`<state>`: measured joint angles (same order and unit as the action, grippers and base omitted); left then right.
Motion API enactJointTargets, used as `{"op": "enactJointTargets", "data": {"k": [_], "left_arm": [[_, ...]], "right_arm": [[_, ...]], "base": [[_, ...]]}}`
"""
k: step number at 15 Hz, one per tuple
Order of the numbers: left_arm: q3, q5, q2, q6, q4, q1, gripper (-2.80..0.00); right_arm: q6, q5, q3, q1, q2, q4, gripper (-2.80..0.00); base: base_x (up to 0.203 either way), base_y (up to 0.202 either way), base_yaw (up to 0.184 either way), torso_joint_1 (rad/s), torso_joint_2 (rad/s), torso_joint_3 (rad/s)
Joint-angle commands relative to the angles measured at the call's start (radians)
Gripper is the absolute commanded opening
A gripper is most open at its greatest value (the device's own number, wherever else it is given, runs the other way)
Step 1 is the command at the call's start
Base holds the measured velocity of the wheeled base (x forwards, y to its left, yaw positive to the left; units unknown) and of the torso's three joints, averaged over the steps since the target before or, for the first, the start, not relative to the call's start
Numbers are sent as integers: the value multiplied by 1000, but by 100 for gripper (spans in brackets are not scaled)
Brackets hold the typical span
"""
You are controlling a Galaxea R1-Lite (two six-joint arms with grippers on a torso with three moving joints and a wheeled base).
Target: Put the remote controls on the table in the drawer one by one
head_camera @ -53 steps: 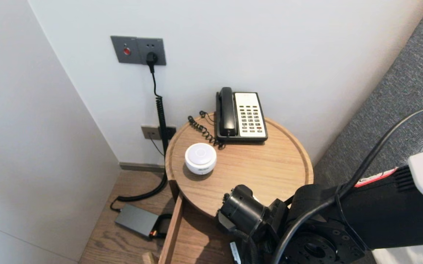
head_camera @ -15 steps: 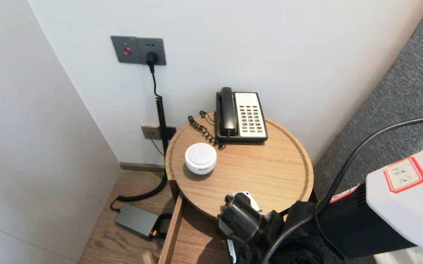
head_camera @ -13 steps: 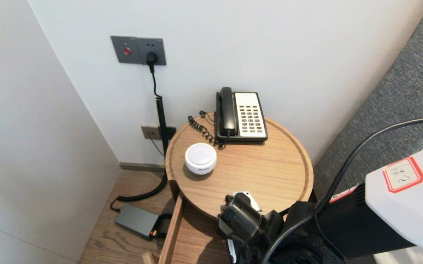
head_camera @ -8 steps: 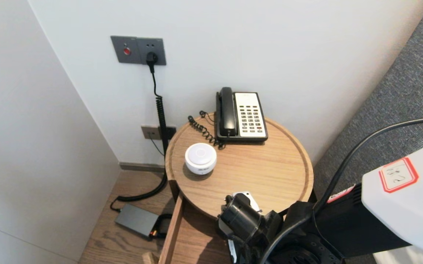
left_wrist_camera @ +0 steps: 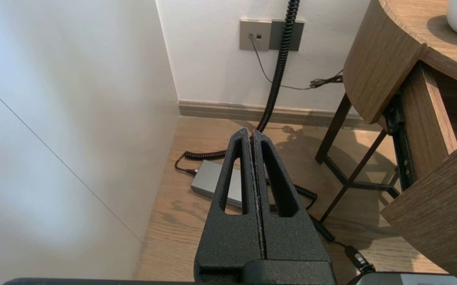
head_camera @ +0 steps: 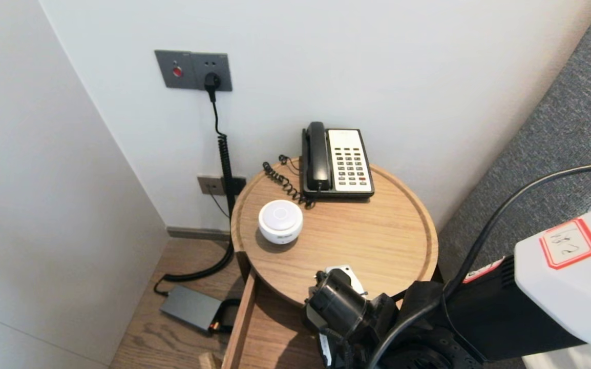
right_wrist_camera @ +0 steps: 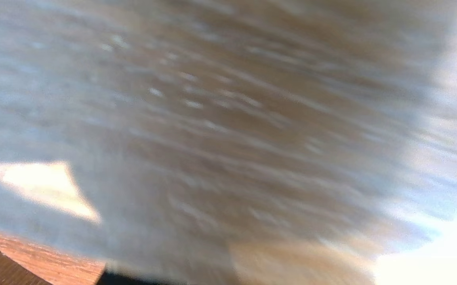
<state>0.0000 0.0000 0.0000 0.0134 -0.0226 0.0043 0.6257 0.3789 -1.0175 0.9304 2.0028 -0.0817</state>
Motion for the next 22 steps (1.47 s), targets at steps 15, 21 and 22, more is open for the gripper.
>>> {"op": "enactJointTargets", "data": {"k": [15, 21, 22], "left_arm": [[14, 2, 0, 0, 0, 0, -280], [14, 2, -1, 0, 0, 0, -280], [14, 1, 0, 0, 0, 0, -280]], "right_arm": [[25, -6, 161, 8, -320, -29, 0], [23, -6, 187, -4, -402, -68, -280], [23, -6, 183, -10, -417, -83, -280]], "base": [[0, 0, 0, 0, 0, 0], [0, 0, 0, 0, 0, 0], [0, 0, 0, 0, 0, 0]]}}
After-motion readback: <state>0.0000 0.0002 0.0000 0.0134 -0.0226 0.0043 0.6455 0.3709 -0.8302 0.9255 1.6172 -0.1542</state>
